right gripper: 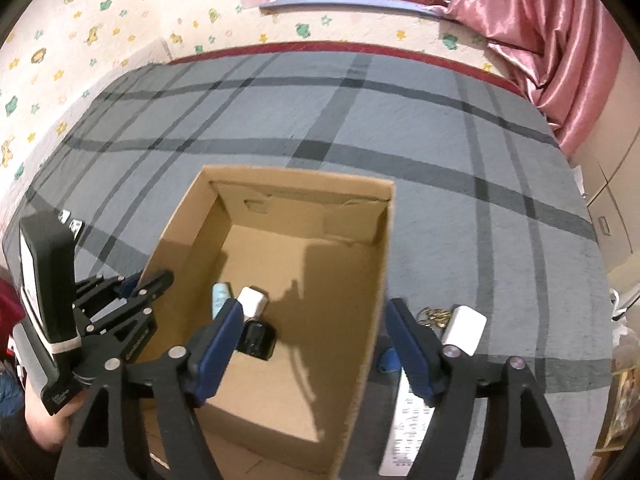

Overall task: Organize rigid objects
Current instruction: 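Move the right tool back toward the large white charger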

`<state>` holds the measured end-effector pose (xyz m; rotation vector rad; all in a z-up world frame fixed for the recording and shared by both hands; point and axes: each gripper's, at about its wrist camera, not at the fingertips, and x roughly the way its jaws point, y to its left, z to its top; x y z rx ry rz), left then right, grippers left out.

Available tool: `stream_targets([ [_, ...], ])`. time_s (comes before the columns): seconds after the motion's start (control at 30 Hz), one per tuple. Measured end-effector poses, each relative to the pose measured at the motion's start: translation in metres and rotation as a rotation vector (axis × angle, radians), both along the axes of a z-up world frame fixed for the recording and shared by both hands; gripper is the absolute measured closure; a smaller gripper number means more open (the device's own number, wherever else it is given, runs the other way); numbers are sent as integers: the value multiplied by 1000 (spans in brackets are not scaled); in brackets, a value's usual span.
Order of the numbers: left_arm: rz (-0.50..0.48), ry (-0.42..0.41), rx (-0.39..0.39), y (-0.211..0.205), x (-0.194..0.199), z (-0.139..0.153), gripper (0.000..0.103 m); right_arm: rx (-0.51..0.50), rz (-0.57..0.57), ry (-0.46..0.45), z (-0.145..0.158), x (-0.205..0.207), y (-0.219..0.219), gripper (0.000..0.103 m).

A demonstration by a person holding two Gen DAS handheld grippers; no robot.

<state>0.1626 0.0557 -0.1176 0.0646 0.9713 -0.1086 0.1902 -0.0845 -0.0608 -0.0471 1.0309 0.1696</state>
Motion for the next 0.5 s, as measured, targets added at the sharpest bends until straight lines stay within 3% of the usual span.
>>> stream_targets([
  [0.23,-1,1,4,0,0,0,91,-15,-62,-34,7,2,-33,2],
  [0.5,0,2,2,-1,0,0,91,-34,-126,-48,3,6,-73,1],
])
